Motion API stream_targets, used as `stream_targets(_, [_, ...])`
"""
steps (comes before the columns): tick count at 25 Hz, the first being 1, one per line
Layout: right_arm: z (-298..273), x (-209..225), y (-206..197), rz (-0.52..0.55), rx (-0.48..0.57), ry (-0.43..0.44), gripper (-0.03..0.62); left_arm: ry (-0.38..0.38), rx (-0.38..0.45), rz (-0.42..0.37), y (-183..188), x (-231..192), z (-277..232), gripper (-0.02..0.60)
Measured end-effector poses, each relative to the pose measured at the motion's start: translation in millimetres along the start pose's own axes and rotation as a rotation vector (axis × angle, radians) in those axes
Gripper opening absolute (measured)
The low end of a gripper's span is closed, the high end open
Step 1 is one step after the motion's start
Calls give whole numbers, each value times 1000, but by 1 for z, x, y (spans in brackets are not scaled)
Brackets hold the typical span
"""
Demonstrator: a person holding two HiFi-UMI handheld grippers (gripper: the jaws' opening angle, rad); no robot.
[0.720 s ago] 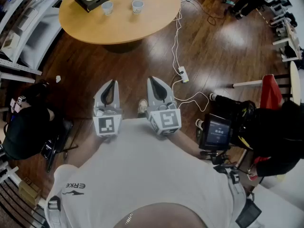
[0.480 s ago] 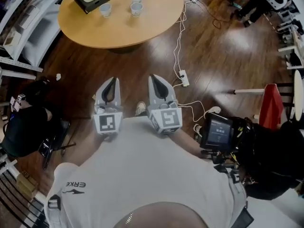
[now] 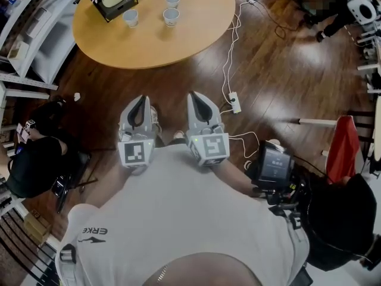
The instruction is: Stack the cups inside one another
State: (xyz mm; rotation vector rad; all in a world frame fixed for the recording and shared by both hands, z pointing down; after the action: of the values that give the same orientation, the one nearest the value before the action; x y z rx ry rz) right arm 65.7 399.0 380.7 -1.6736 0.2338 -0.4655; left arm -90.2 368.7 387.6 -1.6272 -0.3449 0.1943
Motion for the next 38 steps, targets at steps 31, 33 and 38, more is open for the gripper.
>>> stream_targets(31, [-242,116,49,26,-83,-183,14,-132,-21,68,5,-97,-275,2])
stream_targets(33, [-248,126,52,25,-75,-179,14,-122,-22,59,5,-94,-287,2])
stream_targets(38, [-264,156,50,10,-86,-155,14,-97,-31,48,7,-84,-316,2])
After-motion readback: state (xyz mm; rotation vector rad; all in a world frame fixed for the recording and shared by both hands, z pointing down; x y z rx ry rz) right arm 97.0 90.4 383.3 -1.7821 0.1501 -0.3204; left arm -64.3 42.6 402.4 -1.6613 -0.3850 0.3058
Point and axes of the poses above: the fingertips, and each gripper's own axes: z backward along the fingers, x to its right, y out of its top, the point moved 4 cm from there along z, backward along the fingers, and after that the axes turned 12 degrees about y, right-handed, at the moved point
